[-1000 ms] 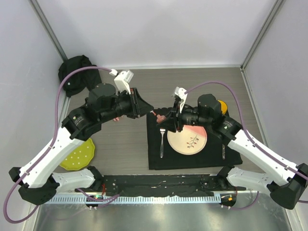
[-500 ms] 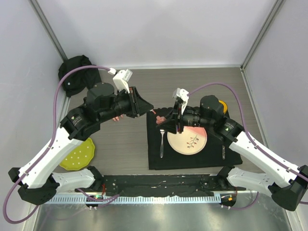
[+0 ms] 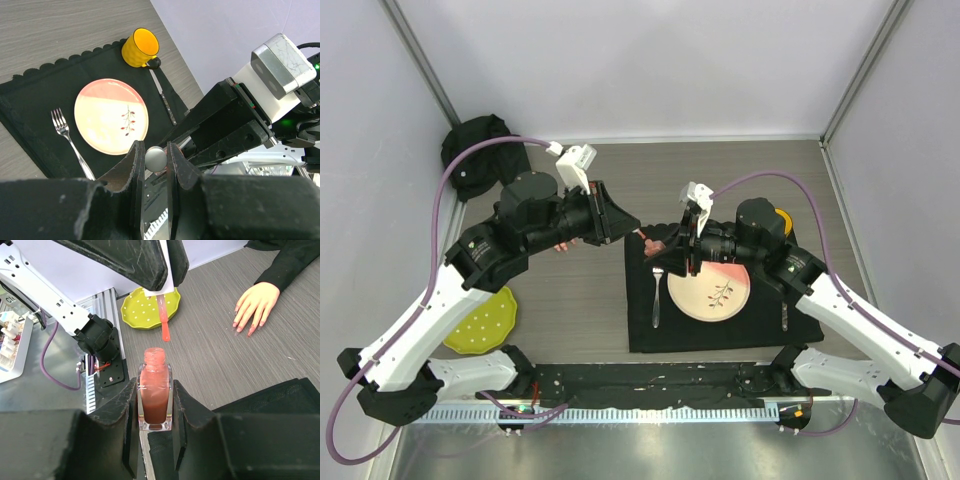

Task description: Paint the nails

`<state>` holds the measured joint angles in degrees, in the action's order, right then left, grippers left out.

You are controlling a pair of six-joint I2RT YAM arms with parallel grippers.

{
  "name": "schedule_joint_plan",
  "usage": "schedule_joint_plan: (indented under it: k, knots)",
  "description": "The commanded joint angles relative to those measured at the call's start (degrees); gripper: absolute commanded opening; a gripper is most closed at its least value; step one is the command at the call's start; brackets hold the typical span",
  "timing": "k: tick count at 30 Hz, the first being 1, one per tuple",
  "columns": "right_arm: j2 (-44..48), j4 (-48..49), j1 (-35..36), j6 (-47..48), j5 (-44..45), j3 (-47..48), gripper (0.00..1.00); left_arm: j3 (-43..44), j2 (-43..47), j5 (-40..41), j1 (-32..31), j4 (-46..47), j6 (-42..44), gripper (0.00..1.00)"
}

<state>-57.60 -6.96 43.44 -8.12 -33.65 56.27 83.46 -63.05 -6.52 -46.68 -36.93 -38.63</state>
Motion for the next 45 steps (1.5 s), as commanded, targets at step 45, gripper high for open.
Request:
schedule_joint_plan:
  k: [45]
  knots:
    - [2.1,6.0,0.3,-1.5,0.0,-0.3,0.01,-1.7,-0.6,-5.6,-1.2,4.9,-2.5,0.0]
